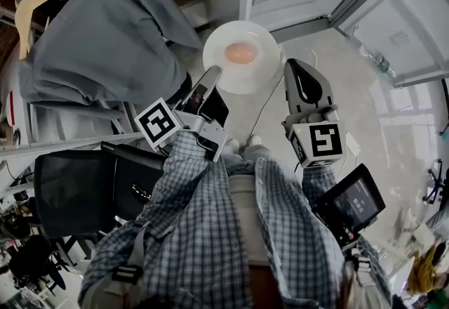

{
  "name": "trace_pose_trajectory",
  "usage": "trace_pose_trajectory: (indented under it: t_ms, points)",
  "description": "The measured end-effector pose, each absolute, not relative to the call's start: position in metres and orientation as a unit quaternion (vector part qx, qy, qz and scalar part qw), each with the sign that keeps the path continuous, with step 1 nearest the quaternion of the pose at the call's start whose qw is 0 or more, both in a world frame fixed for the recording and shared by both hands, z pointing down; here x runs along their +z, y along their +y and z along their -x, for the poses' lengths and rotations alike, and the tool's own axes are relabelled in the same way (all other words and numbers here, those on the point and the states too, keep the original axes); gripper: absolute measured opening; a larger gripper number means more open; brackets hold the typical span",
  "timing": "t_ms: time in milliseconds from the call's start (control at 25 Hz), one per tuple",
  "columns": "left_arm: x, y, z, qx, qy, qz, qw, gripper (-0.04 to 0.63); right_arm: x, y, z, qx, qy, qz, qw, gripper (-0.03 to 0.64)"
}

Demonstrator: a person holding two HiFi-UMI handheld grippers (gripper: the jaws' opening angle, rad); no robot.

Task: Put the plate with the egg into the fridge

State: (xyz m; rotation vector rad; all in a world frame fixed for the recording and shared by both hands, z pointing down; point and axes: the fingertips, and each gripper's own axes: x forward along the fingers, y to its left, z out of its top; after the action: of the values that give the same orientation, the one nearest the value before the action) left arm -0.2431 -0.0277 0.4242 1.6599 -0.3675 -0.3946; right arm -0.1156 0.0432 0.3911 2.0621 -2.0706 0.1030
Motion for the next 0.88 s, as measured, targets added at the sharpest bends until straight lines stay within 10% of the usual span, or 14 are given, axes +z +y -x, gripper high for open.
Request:
trace_pose_trajectory:
  t_ms: [880]
  points:
    - [0.424, -0.023, 0.204, -0.153, -0.132, -0.741, 0.64, 0.018, 0.39, 0.062, 0.088, 0.013, -0.682, -0.727, 0.078, 0.008]
